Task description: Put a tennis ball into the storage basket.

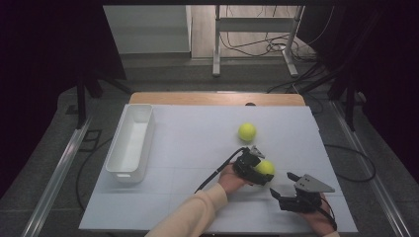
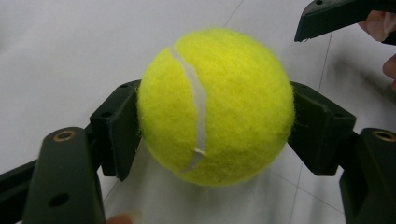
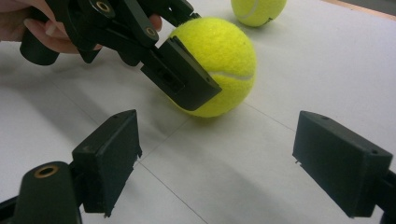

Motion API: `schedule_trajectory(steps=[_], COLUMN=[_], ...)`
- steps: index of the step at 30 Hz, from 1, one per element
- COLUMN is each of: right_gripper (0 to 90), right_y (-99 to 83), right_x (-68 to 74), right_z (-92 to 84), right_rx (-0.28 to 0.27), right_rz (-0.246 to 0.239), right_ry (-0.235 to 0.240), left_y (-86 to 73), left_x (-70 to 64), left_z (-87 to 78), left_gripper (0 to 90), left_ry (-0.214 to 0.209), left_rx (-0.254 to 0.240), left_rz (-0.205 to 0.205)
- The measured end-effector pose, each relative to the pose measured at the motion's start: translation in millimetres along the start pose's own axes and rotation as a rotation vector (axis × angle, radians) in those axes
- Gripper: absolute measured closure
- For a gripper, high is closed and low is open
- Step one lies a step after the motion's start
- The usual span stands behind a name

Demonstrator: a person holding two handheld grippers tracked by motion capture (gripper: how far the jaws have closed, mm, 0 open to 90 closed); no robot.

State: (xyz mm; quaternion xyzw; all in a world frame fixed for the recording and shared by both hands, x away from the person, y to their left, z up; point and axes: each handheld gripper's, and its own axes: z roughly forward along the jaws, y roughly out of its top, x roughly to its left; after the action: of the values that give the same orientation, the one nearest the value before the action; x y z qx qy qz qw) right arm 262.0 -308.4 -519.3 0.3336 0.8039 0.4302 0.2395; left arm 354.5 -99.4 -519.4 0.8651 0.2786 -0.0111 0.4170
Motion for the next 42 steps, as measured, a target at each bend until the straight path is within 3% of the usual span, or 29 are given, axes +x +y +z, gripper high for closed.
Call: schedule_trajectory(steps=[23,37,42], right_gripper=[15.5,15.5,15.5], right_y=[-0.2,-0.3,-0.2], right_x=[-0.3,-0.4,-0.2], right_z=[-0.2,0.0,0.0], right_rx=[-0.001,0.001,0.005], right_rz=[-0.001,-0.004,-0.005], right_ry=[-0.001,-0.006,-0.008], left_y=[0.4,-3.7,-7.1], left_x=[-1.4,1.5,4.0], left_z=[-9.9,-26.0,-38.9], left_gripper=[26.3,26.3,26.3], left_ry=[0.006,0.014,0.028], left_rx=[0.001,-0.032,-0.048], left_rz=[0.015,0.015,0.019])
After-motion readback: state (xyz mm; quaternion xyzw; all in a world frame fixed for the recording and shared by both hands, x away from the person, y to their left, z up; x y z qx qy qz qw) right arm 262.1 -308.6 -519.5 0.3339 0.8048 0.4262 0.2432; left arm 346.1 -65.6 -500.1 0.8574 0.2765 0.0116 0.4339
